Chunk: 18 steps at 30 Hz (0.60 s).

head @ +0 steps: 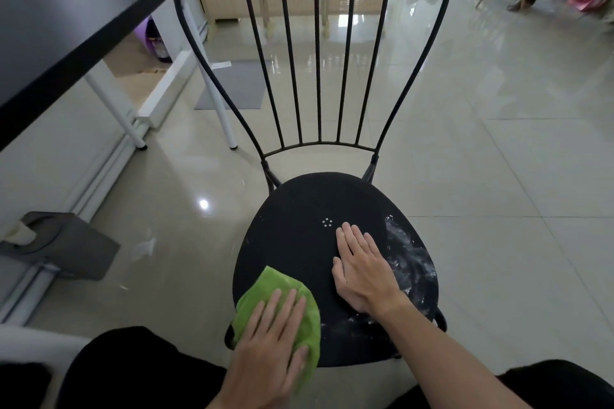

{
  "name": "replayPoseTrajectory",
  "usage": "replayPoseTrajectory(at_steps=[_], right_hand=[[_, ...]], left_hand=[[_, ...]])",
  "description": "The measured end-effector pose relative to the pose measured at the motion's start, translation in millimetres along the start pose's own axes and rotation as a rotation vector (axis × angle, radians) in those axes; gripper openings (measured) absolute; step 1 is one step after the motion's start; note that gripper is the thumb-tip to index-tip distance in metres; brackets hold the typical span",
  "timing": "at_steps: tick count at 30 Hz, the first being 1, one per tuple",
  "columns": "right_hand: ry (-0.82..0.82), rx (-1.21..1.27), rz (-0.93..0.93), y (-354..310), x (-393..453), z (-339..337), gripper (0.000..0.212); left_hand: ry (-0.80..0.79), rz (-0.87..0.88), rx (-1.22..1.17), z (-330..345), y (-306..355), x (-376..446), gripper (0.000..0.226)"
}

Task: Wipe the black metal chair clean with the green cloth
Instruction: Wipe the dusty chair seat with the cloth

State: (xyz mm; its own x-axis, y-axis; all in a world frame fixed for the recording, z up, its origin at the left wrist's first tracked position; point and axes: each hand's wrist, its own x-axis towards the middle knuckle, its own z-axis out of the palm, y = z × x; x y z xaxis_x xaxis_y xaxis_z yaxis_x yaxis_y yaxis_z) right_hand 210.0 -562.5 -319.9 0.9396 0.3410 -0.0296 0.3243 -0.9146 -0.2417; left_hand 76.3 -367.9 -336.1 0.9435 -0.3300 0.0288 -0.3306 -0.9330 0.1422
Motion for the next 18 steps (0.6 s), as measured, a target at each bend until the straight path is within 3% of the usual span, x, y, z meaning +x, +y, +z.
replayPoseTrajectory(at_steps=[5,9,14,18], right_hand=[[-0.022,-0.004,-0.033,1.5,-0.5,-3.6,0.078],[-0.024,0.002,-0.022,-0.1,0.1,-1.9,0.076],[-0.057,-0.008,-0.014,0.1,-0.7,-4.1,0.078],[-0.075,-0.011,-0.015,0.1,-0.6,-6.3,0.080]], left_hand=[[0.027,-0.446,-0.124,-10.8,-28.7,47.7,0.072],[0.009,-0.612,-0.214,-20.3,-50.7,111.2,0.068],[-0.088,-0.375,-0.140,-19.2,-58.6,180.3,0.066],[-0.145,-0.072,-0.066,-21.5,-46.8,157.5,0.067]])
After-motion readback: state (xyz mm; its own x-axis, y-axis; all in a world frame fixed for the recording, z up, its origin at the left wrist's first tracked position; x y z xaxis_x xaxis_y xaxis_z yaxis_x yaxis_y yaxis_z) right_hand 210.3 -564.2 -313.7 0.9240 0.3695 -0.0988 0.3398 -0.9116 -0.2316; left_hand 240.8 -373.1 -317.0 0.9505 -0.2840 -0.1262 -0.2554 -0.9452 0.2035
